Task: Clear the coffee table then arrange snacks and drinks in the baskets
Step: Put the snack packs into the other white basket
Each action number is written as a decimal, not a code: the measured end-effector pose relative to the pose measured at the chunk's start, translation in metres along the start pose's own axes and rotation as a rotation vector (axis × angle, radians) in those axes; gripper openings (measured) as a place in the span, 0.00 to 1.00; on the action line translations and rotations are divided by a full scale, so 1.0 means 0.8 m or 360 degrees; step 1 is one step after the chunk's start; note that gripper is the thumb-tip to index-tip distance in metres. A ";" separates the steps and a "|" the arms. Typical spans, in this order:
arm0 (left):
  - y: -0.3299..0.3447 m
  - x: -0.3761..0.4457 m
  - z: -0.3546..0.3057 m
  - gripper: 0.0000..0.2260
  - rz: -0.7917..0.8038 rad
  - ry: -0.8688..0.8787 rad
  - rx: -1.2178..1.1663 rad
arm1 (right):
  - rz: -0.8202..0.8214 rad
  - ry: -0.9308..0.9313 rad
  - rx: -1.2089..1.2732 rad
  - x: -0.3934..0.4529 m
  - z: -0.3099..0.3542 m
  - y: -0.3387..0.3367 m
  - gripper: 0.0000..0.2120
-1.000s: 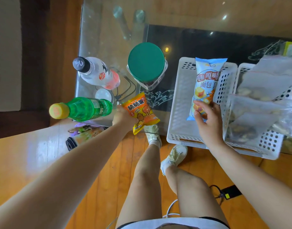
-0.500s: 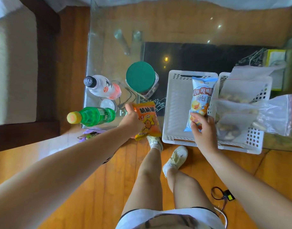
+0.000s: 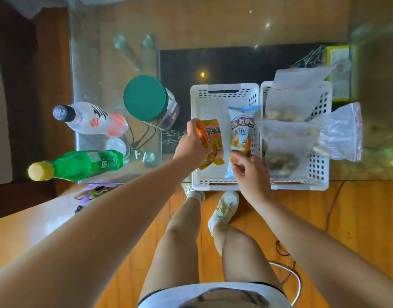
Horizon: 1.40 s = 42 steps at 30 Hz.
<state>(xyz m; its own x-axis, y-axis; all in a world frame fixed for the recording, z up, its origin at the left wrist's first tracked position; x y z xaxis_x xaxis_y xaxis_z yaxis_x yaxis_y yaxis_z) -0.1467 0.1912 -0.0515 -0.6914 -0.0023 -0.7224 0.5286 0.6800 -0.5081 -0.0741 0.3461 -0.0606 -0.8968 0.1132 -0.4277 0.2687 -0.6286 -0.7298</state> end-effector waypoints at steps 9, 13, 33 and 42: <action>0.027 0.020 0.002 0.34 0.0037 0.0007 0.0113 | 0.0125 0.0059 -0.0118 0.020 -0.003 0.020 0.17; 0.032 0.023 0.008 0.37 0.0112 -0.0105 0.0094 | 0.0180 0.0091 -0.0061 0.024 -0.002 0.024 0.19; 0.043 0.004 0.001 0.33 0.0324 -0.0016 0.0344 | 0.0397 -0.0086 -0.0439 0.037 0.008 0.029 0.35; 0.048 0.016 0.004 0.33 0.0477 -0.0080 0.0375 | 0.0493 -0.0011 -0.0197 0.041 0.003 0.025 0.33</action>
<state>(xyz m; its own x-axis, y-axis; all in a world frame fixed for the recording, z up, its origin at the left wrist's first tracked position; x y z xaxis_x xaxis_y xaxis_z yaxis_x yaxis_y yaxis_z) -0.1335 0.2150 -0.0822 -0.4671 0.1314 -0.8744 0.8066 0.4685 -0.3605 -0.0992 0.3355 -0.0883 -0.7681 -0.0742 -0.6360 0.5692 -0.5341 -0.6251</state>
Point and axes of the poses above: each hand's wrist, its own x-axis towards the middle knuckle, its own y-axis out of the palm, z = x × y, the point moved 6 cm from there along x, towards the middle knuckle, and after that the axes turned 1 degree about -y, right-handed, at the moved point
